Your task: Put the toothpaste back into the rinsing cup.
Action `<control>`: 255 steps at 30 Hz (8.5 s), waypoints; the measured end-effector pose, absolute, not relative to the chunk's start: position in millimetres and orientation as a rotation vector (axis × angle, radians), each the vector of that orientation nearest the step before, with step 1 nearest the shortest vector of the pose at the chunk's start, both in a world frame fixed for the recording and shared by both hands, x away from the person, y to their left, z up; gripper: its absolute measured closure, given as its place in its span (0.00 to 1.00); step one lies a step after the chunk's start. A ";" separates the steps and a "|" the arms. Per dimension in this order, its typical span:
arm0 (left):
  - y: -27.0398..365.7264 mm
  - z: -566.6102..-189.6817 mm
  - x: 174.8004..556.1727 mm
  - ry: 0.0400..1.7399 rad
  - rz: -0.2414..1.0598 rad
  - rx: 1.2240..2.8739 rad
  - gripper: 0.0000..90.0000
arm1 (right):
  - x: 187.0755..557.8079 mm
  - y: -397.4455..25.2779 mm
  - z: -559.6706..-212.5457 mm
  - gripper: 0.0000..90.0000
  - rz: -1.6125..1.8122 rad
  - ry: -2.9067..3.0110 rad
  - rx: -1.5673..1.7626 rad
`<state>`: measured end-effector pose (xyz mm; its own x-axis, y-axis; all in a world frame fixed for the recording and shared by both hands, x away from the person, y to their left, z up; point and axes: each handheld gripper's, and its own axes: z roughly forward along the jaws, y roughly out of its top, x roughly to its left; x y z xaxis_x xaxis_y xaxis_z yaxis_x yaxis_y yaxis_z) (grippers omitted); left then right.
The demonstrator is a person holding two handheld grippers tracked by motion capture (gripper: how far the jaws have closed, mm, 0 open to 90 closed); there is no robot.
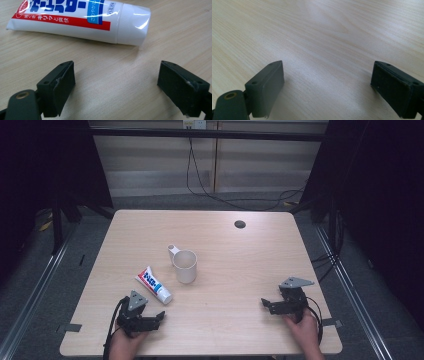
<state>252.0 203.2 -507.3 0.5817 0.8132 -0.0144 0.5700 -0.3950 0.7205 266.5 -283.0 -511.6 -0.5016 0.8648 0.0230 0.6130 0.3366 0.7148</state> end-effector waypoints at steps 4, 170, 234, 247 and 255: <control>202.8 -507.3 252.0 1.100 0.450 2.112 0.16 | 266.5 -283.0 -511.5 0.12 0.962 2.245 1.308; 181.9 -455.0 400.8 1.880 0.160 2.006 0.76 | 266.9 -283.5 -511.6 0.12 0.967 2.247 1.303; 157.7 -351.8 381.2 1.367 0.540 1.696 0.76 | 266.7 -283.2 -511.6 0.12 0.965 2.246 1.306; 144.7 -347.1 382.2 1.329 0.565 1.693 0.76 | 266.7 -283.3 -511.5 0.12 0.965 2.247 1.306; 134.8 -349.6 382.6 1.319 0.578 1.692 0.75 | 266.6 -283.2 -511.5 0.12 0.965 2.247 1.308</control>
